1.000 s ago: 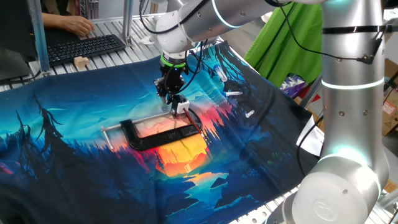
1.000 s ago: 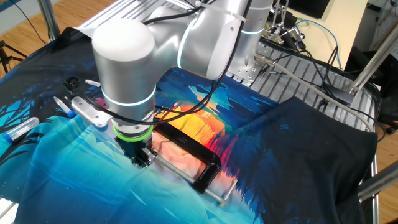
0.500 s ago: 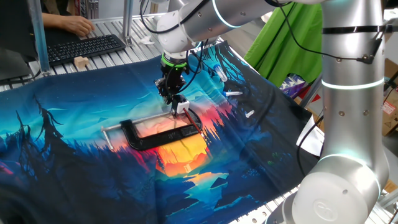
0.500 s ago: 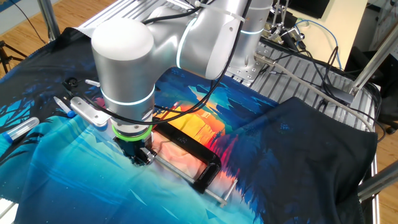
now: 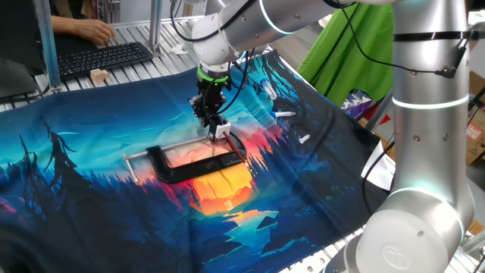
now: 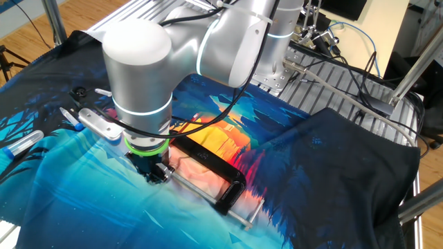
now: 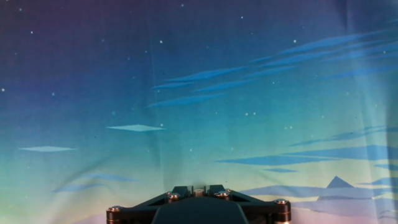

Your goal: Sharpen the pencil with a pencil sharpener

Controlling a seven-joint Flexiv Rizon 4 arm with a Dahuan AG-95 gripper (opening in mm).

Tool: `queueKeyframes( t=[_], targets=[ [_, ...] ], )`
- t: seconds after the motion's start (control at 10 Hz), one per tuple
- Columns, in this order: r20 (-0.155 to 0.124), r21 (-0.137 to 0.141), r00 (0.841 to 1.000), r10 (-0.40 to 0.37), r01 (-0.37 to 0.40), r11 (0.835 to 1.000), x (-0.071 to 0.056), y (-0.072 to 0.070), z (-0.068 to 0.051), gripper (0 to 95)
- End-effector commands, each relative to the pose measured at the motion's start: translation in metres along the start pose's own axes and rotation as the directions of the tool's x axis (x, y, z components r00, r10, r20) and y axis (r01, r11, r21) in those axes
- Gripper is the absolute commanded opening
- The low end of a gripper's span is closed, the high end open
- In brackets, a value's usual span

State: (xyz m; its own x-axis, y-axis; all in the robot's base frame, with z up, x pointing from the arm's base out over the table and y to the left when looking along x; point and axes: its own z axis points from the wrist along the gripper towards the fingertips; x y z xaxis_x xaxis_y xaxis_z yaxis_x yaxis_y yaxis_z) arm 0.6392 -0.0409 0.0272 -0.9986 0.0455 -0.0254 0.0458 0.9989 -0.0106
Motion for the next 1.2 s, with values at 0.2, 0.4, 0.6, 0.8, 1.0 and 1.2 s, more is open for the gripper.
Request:
queueKeyframes(
  t=[0.2,0.4,0.6,0.8,1.0,1.2],
  targets=[
    [0.015,0.005,1.000,-0.012,0.012,1.000,-0.0008,-0.0046,0.0026,0.0],
    [0.021,0.007,1.000,-0.018,0.018,1.000,-0.0016,-0.0079,0.0049,0.0],
    [0.013,0.003,1.000,-0.002,0.002,1.000,-0.0015,-0.0076,0.0062,0.0],
    [0.014,0.006,1.000,0.000,-0.001,1.000,-0.0018,-0.0073,0.0072,0.0],
    [-0.004,0.005,1.000,0.019,-0.019,1.000,-0.0012,-0.0056,0.0082,0.0],
    [-0.012,0.002,1.000,0.029,-0.029,1.000,-0.0015,-0.0045,0.0071,0.0]
  ],
)
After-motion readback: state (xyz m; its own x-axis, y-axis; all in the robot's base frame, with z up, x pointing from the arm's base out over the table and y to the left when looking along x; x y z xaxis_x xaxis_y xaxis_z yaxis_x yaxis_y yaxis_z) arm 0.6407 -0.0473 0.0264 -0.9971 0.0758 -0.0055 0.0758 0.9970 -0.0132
